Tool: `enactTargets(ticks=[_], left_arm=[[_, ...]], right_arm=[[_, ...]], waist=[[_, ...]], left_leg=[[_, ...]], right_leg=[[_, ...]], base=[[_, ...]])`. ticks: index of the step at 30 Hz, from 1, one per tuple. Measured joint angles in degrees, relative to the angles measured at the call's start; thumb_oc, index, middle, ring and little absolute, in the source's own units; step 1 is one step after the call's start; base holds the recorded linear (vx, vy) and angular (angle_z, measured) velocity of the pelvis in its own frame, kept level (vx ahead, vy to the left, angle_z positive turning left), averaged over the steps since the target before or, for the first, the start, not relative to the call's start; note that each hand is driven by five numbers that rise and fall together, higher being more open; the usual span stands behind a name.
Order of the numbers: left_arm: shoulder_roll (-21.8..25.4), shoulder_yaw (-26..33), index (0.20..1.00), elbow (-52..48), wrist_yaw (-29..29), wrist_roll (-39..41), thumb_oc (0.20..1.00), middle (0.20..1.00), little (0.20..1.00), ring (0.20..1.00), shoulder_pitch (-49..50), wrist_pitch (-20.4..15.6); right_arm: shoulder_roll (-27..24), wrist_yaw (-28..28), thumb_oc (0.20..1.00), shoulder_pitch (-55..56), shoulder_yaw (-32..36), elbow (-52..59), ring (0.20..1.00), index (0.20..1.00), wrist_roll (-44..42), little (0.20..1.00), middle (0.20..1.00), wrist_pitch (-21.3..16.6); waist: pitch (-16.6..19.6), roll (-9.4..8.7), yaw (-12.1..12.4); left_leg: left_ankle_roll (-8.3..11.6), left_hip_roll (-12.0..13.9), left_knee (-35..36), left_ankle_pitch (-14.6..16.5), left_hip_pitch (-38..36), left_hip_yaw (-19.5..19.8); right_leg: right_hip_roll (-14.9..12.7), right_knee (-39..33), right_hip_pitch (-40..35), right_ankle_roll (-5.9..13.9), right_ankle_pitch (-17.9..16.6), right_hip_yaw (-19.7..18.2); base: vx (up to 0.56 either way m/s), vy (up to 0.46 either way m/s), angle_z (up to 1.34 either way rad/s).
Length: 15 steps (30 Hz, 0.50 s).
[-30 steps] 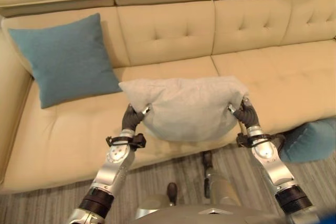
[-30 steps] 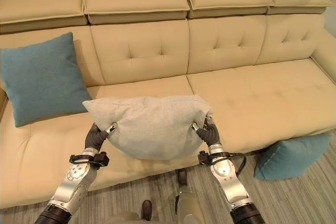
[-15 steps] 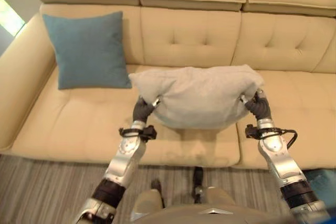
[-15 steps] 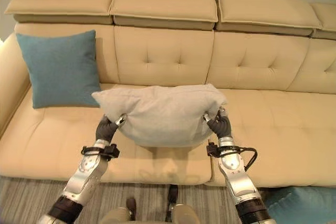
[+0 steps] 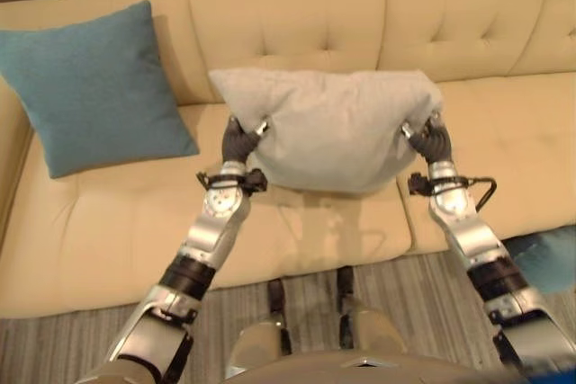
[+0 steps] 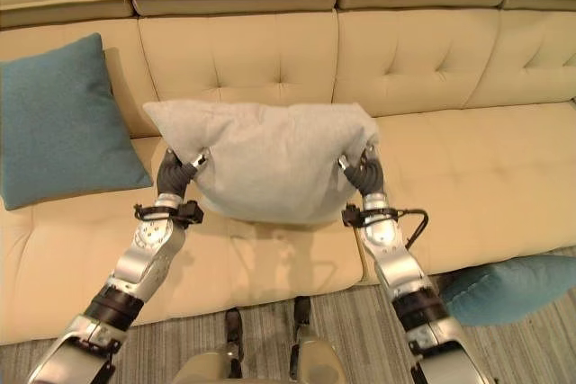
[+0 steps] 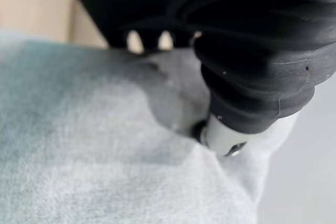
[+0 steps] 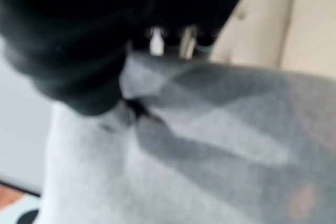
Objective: Pick up all the scattered cushions and arrange them neatly on the sofa.
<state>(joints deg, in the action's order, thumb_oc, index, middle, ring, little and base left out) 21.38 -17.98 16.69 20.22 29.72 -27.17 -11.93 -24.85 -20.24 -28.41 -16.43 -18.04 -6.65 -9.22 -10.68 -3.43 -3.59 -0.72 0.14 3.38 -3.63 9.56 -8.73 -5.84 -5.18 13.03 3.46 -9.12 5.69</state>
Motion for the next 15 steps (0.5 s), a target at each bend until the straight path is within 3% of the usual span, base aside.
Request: enactTargets(ticks=[9,15], left_arm=[[0.7,-0.1,0.2,8.3,5.5,0.7,0.2,0.2,0.2,0.2,-19.5,-2.3],[-0.6,-0.6,0.2,8.3,7.4,0.9,0.2,0.2,0.2,0.2,-22.3,-2.6]], right_arm=[[-5.4,-3.6,0.2,-21.2,-4.0,-7.3,0.2,0.2,-1.4,0.2,0.2,1.0],[-7.3,-5.1,0.2,-25.3,-4.3,-9.1,0.2,0.2,-2.5,0.2,0.2,1.0]], waist=[[-3.2,1.85,0.8],[-5.1,2.52,1.4]], left_leg=[[0.88,1.3,-1.4,-0.8,7.6,1.3],[2.06,2.6,0.8,-2.5,9.4,3.2]], right_leg=[[1.1,0.0,6.4,-0.62,-0.8,1.1],[2.3,0.0,8.5,-0.8,-0.9,3.1]], base=[[-0.03,-0.025,0.03],[0.03,-0.022,0.13]])
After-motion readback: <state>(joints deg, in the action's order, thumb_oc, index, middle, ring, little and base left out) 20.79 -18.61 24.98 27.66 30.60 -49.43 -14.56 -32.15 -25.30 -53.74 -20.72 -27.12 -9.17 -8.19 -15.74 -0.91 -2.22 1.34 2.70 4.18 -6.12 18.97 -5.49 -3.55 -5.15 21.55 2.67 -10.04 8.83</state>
